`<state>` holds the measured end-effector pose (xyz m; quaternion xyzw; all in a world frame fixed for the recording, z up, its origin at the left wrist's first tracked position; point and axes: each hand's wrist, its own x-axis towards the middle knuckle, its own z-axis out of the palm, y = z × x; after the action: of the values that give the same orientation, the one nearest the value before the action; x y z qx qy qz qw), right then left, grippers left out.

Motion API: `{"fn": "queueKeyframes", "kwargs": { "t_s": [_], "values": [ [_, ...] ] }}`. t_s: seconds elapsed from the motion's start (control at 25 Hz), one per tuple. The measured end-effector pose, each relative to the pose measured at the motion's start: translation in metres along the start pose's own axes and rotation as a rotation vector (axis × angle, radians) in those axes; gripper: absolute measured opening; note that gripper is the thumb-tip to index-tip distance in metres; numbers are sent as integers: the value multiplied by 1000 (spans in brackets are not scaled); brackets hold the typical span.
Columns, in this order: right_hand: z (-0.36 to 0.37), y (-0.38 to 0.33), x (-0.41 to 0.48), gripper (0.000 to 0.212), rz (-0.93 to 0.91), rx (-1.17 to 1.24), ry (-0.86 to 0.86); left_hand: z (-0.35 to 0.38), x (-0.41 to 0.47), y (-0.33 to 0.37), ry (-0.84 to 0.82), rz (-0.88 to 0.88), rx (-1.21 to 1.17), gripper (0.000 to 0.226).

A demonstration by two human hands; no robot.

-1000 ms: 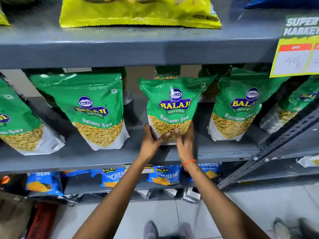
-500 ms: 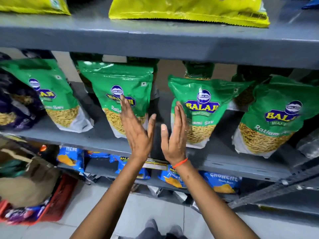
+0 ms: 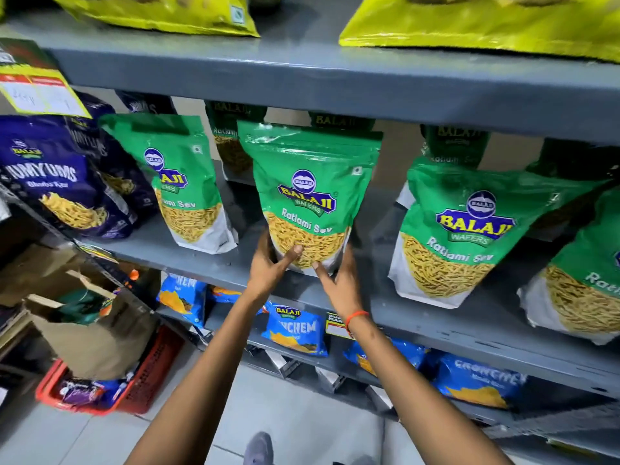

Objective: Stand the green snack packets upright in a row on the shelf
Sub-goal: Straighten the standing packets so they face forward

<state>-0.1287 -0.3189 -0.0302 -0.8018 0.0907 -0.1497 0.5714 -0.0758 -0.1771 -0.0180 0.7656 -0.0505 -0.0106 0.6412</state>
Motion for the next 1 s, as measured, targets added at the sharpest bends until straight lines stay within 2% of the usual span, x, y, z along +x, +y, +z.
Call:
{"fn": "queueKeyframes", "kwargs": {
  "t_s": [0.08, 0.2, 0.24, 0.32, 0.4, 0.44, 0.56, 0.68, 0.8, 0.88, 1.0],
  "values": [
    [5, 1, 0, 69, 18, 30, 10, -3, 3, -6, -1, 0, -26, 52],
    [13, -2, -3, 71, 54, 19, 45, -12, 9, -7, -44, -34, -35, 57],
    [18, -7, -7, 75, 61, -23, 129, -16, 11, -7, -47, -31, -37, 62],
    [29, -20, -17, 76, 25, -160, 410, -25, 10, -2, 12, 9, -16, 73],
    [44, -40, -24, 57, -178, -290, 641, -40, 9, 7, 86, 137, 84, 74],
    [54, -50, -24, 47, -297, -316, 681, -49, 9, 12, 115, 233, 147, 69],
    [95, -84, -15, 30, -496, -306, 640, -88, 17, 24, 220, 510, 300, 56],
    [135, -104, -4, 27, -502, -240, 520, -128, 25, 21, 305, 583, 370, 64],
    [165, -101, 6, 31, -378, -217, 359, -160, 27, 0, 352, 479, 408, 76],
    [186, -97, 11, 47, -240, -208, 240, -182, 31, -15, 359, 361, 398, 83],
    [207, -87, 18, 71, -72, -176, 98, -205, 49, -33, 223, 101, 278, 92]
  ]
}}
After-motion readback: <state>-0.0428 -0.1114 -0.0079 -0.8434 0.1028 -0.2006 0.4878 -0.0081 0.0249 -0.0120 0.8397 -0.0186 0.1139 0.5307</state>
